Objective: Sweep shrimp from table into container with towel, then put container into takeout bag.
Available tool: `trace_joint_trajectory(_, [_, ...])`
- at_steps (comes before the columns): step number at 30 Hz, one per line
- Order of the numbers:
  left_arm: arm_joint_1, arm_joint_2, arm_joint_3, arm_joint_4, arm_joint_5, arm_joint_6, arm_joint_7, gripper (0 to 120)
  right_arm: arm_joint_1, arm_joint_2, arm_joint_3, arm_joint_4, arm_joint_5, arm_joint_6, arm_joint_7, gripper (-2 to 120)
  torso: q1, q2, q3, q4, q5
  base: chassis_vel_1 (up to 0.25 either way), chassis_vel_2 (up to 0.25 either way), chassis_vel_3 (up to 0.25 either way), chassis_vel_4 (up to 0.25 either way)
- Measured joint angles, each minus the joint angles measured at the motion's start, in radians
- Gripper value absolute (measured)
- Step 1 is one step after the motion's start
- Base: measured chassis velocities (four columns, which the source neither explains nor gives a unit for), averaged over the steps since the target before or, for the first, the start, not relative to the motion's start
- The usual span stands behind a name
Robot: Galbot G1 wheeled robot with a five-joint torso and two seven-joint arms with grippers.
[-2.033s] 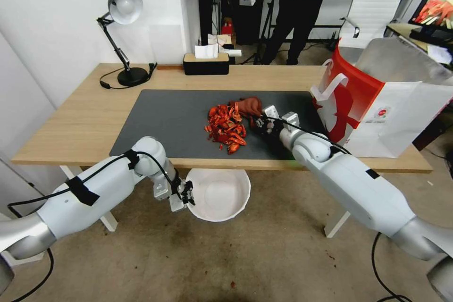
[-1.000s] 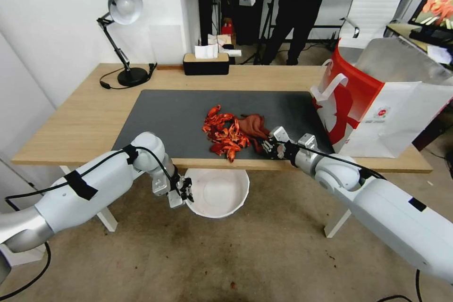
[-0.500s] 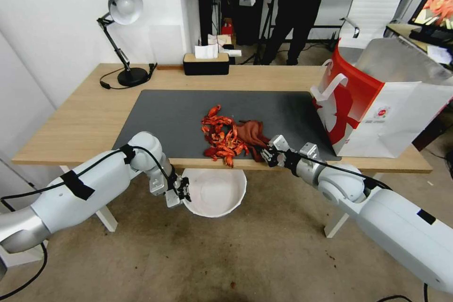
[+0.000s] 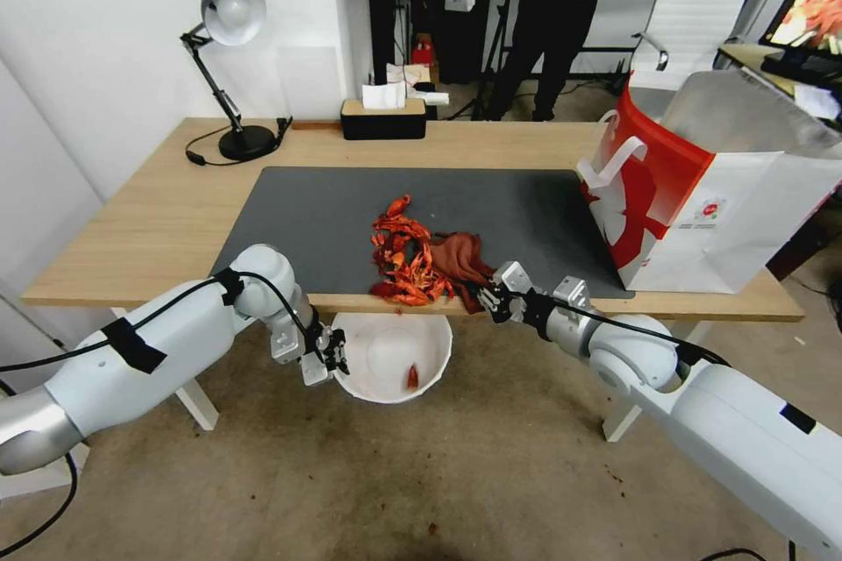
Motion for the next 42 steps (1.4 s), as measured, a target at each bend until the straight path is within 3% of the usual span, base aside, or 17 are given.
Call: trace_joint_trajectory(42, [-0.019,-0.007,0.008,0.02,-0.005,-0.008,0.003,0,-0.07,0.021,-0.011,0.084,-0.043,-0.002,-0.015,5,0.0,0.0,0.0,0.0,0.0001,0.0,0.0,0.0,0.0])
